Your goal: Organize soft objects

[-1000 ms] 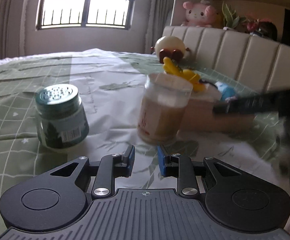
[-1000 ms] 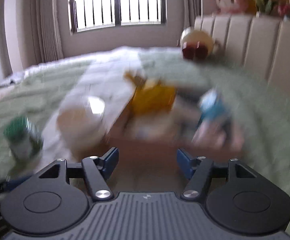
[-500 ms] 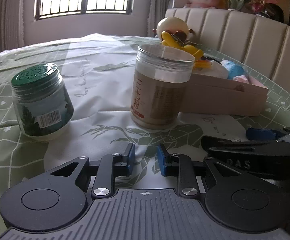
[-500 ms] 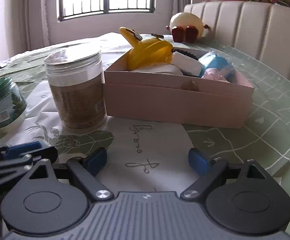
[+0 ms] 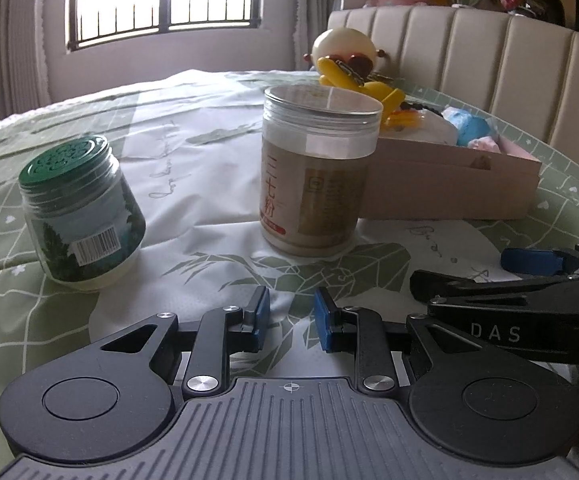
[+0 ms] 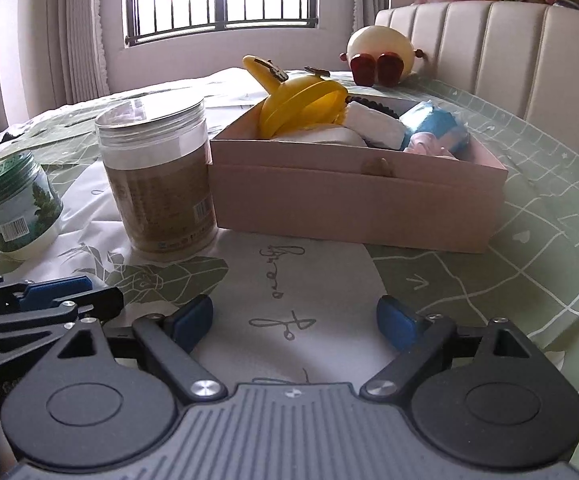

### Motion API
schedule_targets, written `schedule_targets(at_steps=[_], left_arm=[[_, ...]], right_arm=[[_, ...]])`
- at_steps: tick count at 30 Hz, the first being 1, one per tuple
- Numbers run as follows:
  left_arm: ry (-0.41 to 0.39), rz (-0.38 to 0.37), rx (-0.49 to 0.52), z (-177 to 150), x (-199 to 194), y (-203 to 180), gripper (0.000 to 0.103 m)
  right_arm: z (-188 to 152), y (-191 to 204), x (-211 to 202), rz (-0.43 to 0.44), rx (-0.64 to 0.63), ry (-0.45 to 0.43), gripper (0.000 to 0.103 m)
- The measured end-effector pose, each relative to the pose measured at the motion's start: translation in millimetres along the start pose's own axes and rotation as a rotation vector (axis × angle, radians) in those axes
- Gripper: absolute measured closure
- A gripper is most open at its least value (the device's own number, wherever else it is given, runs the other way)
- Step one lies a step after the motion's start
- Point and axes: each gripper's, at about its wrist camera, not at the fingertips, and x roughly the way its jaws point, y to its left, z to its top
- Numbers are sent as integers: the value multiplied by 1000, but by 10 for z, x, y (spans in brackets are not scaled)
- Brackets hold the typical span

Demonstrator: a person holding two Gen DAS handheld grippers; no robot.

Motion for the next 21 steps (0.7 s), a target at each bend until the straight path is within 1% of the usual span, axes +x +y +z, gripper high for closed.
schedule_targets(at_steps=[21], left_arm=[[2,-24,-40,4,3,68,76]], right_arm=[[3,7,6,4,5,0,13]])
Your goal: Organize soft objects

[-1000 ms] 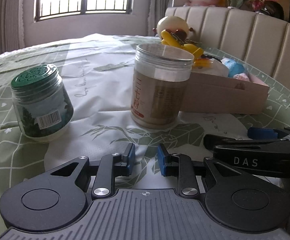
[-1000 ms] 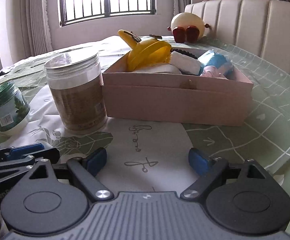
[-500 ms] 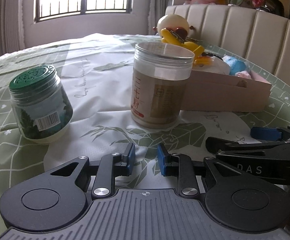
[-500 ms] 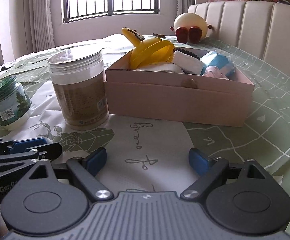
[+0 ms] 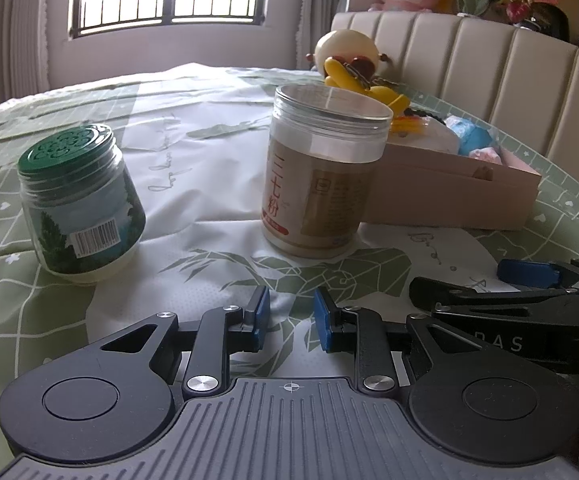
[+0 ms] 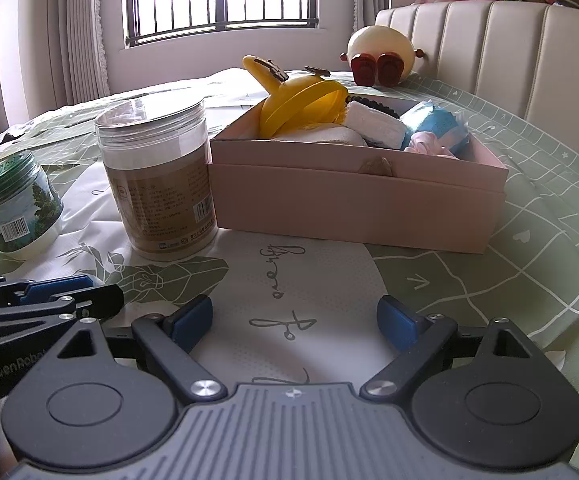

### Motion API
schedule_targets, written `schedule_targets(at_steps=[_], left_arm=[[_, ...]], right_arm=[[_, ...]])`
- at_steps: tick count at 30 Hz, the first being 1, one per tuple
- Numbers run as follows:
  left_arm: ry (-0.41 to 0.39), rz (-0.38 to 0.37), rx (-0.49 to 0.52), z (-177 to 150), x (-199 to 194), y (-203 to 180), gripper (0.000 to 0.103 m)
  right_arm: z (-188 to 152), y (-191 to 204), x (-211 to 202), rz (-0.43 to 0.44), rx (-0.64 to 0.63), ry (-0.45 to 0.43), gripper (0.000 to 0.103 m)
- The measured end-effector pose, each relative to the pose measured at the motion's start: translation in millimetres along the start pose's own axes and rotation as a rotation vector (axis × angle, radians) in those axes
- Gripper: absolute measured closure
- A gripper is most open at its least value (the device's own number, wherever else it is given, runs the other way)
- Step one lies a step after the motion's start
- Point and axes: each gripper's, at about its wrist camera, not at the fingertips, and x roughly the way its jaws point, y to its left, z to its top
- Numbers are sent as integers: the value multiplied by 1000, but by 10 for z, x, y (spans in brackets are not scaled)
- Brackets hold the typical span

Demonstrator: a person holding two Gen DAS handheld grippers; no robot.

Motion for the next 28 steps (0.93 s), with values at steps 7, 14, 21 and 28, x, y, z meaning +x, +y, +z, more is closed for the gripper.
schedule_targets(at_steps=[7,14,21,28], left_arm=[[-1,2,2,-1,0,2,76],[0,2,2,-1,2,2,76],[-1,3,3,-1,2,0,76],[-1,11,11,-2,-5,-20,75]], right_arm=[[0,2,1,0,1,0,13],[-1,-1,1,2,2,0,12],[1,26,7,-5,-6,1,12],[-2,31,11,-5,-6,1,12]])
